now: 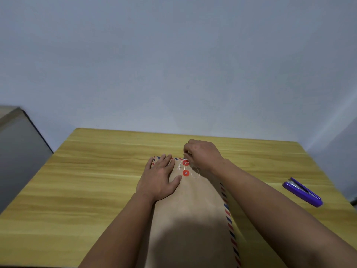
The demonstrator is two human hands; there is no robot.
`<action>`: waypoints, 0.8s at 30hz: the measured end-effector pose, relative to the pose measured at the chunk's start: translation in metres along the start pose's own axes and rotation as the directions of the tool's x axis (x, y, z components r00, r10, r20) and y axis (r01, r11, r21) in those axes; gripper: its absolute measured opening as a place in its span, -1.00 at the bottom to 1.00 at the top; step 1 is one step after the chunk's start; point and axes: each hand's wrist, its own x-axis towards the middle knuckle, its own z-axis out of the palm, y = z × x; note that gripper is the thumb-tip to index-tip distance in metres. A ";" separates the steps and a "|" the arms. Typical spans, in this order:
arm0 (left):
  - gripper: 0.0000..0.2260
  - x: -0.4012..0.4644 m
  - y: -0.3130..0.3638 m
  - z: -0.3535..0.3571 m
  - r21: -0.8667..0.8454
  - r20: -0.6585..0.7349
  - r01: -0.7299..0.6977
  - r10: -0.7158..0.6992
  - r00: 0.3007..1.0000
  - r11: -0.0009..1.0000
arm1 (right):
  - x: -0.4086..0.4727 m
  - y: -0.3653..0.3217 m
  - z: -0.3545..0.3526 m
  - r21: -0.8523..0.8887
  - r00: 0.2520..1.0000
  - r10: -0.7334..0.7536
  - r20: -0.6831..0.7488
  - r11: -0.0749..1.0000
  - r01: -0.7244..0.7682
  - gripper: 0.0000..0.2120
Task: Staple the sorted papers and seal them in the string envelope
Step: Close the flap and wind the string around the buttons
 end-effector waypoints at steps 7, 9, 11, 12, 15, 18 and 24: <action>-0.33 0.001 0.000 0.001 0.015 0.021 0.000 -0.001 1.000 1.000 | -0.010 0.015 0.001 -0.025 0.993 0.094 0.076 0.995 -0.092 -0.82; -0.33 0.001 0.000 0.001 0.024 0.025 0.003 -0.004 1.000 1.000 | -0.012 0.023 0.000 -0.038 0.986 0.127 0.105 0.992 -0.124 -0.81; -0.33 0.001 0.000 0.000 0.024 0.028 0.006 -0.007 1.000 1.000 | -0.012 0.029 -0.001 -0.044 0.978 0.162 0.128 0.987 -0.157 -0.81; -0.33 0.002 0.000 -0.001 0.025 0.028 0.007 -0.007 1.000 1.000 | -0.011 0.031 0.000 -0.047 0.975 0.177 0.137 0.984 -0.172 -0.81; -0.33 0.001 -0.001 -0.001 0.022 0.028 0.008 -0.008 1.000 1.000 | -0.004 0.031 0.003 -0.050 0.966 0.203 0.159 0.979 -0.198 -0.82; -0.33 0.001 -0.001 -0.001 0.022 0.026 0.007 -0.008 1.000 1.000 | 0.008 0.025 0.007 -0.048 0.967 0.191 0.166 0.981 -0.186 -0.81; -0.33 0.002 0.000 0.000 0.017 0.024 0.002 -0.002 1.000 1.000 | 0.033 0.000 0.013 -0.069 0.983 0.111 0.150 0.992 -0.101 -0.79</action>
